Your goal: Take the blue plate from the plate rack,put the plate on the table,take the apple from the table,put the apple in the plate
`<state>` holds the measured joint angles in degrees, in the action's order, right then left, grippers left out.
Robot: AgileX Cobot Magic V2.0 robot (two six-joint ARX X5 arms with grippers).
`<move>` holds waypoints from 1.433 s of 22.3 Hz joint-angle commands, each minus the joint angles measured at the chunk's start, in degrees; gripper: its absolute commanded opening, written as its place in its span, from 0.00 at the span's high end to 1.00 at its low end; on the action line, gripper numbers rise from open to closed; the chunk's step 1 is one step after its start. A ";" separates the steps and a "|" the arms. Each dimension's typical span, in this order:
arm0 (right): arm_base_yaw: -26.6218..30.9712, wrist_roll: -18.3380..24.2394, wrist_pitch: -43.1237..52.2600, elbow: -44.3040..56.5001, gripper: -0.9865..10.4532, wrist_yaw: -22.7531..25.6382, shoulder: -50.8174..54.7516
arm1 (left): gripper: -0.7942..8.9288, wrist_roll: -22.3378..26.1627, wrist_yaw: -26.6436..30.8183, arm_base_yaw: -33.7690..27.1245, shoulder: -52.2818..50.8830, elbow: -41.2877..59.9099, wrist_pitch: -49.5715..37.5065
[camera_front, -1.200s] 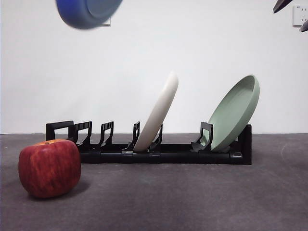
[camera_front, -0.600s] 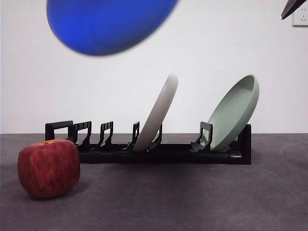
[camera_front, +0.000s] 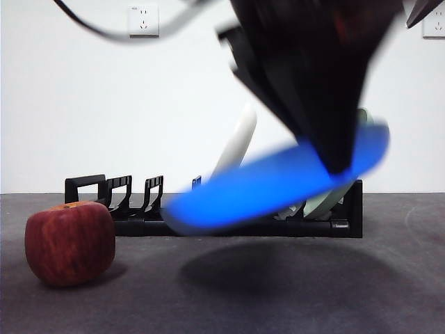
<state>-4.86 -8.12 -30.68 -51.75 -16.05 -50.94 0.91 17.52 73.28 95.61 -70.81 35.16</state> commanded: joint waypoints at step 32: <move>-26.01 -1.92 2.16 -2.58 0.52 -4.33 -10.64 | 0.44 -1.18 2.56 -36.98 -32.30 -10.05 15.65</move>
<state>-30.68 -9.43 -28.99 -53.93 -20.58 -61.30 0.36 20.10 37.93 63.40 -81.21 51.03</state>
